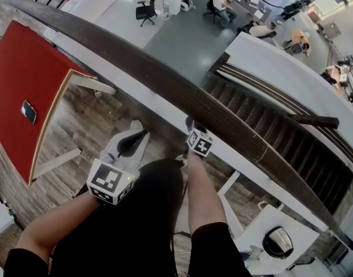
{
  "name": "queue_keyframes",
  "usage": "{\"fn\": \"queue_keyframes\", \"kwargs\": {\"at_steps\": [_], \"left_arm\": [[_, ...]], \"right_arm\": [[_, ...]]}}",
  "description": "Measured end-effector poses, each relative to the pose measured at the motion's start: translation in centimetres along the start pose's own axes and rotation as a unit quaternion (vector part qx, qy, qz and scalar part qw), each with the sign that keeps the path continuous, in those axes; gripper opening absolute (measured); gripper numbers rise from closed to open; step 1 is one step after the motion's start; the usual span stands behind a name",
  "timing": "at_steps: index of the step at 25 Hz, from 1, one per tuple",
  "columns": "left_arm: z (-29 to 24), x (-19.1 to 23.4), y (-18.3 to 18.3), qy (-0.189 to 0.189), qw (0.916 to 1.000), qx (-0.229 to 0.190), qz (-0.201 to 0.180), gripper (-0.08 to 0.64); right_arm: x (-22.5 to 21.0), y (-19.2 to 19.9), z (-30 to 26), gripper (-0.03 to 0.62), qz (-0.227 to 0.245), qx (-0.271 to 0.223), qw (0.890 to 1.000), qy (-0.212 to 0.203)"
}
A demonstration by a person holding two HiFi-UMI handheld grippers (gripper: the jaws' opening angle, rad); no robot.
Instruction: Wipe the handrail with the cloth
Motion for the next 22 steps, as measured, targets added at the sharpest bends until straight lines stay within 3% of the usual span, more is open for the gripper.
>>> {"fn": "queue_keyframes", "kwargs": {"at_steps": [22], "left_arm": [[-0.3, -2.8, -0.2, 0.01, 0.9999, 0.004, -0.011, 0.0]], "right_arm": [[-5.1, 0.6, 2.1, 0.112, -0.018, 0.012, 1.0, 0.011]]}}
Point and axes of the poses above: the fingertips, and each gripper's own axes: z backward along the fingers, x to its left, y out of its underside, the point moved 3 cm from there along z, backward along the fingers, and after that the axes turned 11 degrees about -z, right-handed, at the moved point
